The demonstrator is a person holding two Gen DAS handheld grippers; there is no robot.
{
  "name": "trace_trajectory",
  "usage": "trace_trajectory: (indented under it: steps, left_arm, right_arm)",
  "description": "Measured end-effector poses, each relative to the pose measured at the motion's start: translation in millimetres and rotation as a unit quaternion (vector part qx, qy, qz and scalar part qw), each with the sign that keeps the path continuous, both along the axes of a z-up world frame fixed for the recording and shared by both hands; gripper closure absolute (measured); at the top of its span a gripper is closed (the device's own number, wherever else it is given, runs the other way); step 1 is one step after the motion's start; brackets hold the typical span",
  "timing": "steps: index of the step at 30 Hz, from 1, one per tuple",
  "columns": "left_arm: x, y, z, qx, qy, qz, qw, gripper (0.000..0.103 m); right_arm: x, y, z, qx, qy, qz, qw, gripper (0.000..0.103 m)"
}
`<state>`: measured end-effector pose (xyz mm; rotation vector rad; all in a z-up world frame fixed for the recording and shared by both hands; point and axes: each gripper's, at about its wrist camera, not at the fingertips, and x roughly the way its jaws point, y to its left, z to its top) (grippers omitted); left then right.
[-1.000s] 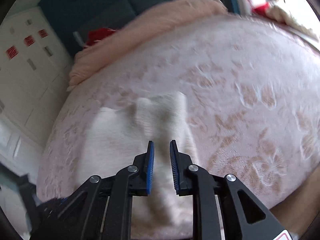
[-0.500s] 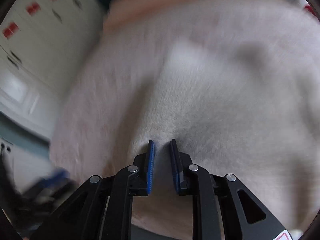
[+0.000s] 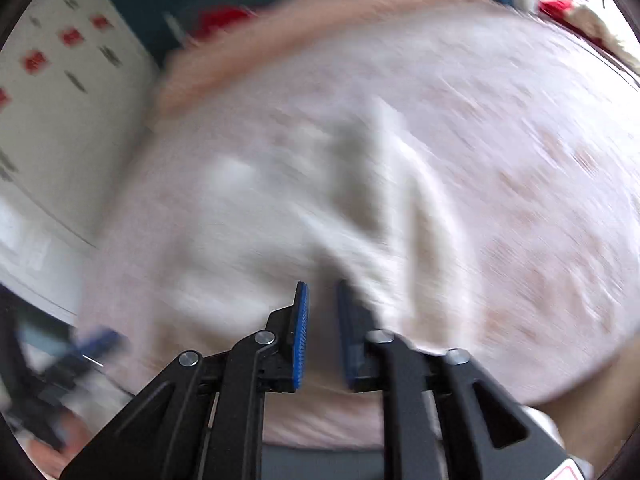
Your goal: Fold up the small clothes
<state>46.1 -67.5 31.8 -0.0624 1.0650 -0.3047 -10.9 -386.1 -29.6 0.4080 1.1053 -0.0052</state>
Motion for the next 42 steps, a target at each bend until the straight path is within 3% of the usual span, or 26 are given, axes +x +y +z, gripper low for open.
trace_trajectory:
  steps: [1, 3, 6, 9, 11, 12, 16, 18, 19, 22, 23, 24, 25, 26, 27, 28, 30, 33, 34, 35, 38, 42]
  left_arm:
    - [0.3, -10.0, -4.6, 0.001, 0.007, -0.01, 0.9999, 0.04]
    - [-0.4, -26.6, -12.1, 0.004, 0.013, -0.031, 0.9994, 0.037]
    - [0.4, -45.2, -24.8, 0.044, 0.014, -0.052, 0.9976, 0.037]
    - [4.9, -42.6, -22.3, 0.021, 0.029, -0.045, 0.9984, 0.035]
    - [9.5, -38.5, -15.0, 0.006, 0.025, -0.033, 0.9991, 0.028]
    - [12.3, -36.9, -11.5, 0.0, 0.023, -0.029, 0.9993, 0.025]
    - [26.0, -36.7, -0.3, -0.016, 0.017, -0.01, 0.9997, 0.023]
    - [29.0, -39.7, 3.5, -0.014, 0.013, -0.011, 0.9998, 0.023]
    - [31.0, -42.0, 6.3, -0.012, 0.007, -0.013, 0.9998, 0.023]
    - [35.1, -46.4, 14.3, -0.01, -0.006, -0.023, 0.9997, 0.022]
    - [37.4, -47.6, 15.1, -0.009, -0.01, -0.025, 0.9996, 0.02]
    - [39.8, -47.7, 14.1, -0.008, -0.011, -0.024, 0.9996, 0.018]
    - [43.1, -49.3, 11.0, -0.007, -0.01, -0.023, 0.9997, 0.018]
    - [46.3, -51.1, 6.5, -0.005, -0.004, -0.022, 0.9997, 0.018]
    - [49.9, -52.7, 0.2, -0.005, 0.004, -0.021, 0.9998, 0.018]
    - [52.1, -54.2, -4.9, -0.005, 0.01, -0.021, 0.9997, 0.018]
    - [55.8, -56.7, -15.2, 0.0, 0.024, -0.018, 0.9995, 0.018]
    - [57.2, -53.5, -21.6, -0.01, 0.035, -0.012, 0.9993, 0.018]
    - [58.0, -50.9, -22.8, -0.02, 0.042, -0.01, 0.9989, 0.017]
    - [58.7, -48.1, -24.2, -0.032, 0.048, -0.007, 0.9983, 0.016]
    - [61.3, -45.5, -29.8, -0.042, 0.064, 0.002, 0.997, 0.014]
    - [60.4, -52.4, -35.3, -0.035, 0.069, -0.001, 0.997, 0.013]
  right_arm:
    - [-4.1, -7.3, -14.9, 0.019, 0.003, -0.003, 1.0, 0.103]
    - [-9.1, -12.3, -9.5, 0.048, -0.009, -0.023, 0.999, 0.103]
    - [-4.3, -2.8, 17.0, 0.025, -0.029, -0.018, 0.999, 0.103]
    - [6.6, -2.3, 44.1, 0.009, -0.056, -0.023, 0.998, 0.082]
    - [18.3, -13.1, 53.8, 0.008, -0.074, -0.044, 0.996, 0.043]
    - [28.1, -19.0, 54.6, 0.01, -0.078, -0.055, 0.995, 0.039]
    - [72.9, -33.6, 21.6, 0.061, -0.025, -0.049, 0.997, 0.04]
    - [92.0, -23.0, 14.3, 0.041, -0.005, -0.011, 0.999, 0.089]
    - [94.9, -18.9, 24.4, 0.033, -0.019, -0.001, 0.999, 0.093]
    - [90.4, -20.3, 75.8, 0.033, -0.106, 0.007, 0.994, 0.094]
    - [89.5, -25.7, 80.6, 0.033, -0.117, 0.002, 0.993, 0.094]
    - [90.0, -31.6, 78.1, 0.035, -0.117, -0.007, 0.993, 0.094]
    - [94.7, -39.2, 56.9, 0.032, -0.086, -0.021, 0.996, 0.094]
    - [103.0, -41.1, 34.2, 0.021, -0.048, -0.02, 0.998, 0.093]
    - [110.9, -38.3, -7.3, 0.001, 0.021, -0.005, 1.0, 0.092]
    - [109.0, -37.1, -20.8, 0.001, 0.021, -0.001, 1.0, 0.09]
    - [100.4, -39.2, -7.5, 0.008, -0.015, -0.01, 1.0, 0.086]
    - [76.1, -48.3, 24.4, 0.045, -0.041, -0.048, 0.997, 0.059]
    - [67.9, -48.1, 30.0, 0.041, -0.05, -0.056, 0.996, 0.041]
    - [54.5, -48.7, 34.7, 0.035, -0.054, -0.067, 0.996, 0.03]
    - [27.0, -52.5, 23.0, 0.059, -0.039, -0.084, 0.994, 0.026]
    - [7.8, -50.6, -7.8, 0.131, -0.007, -0.103, 0.986, 0.026]
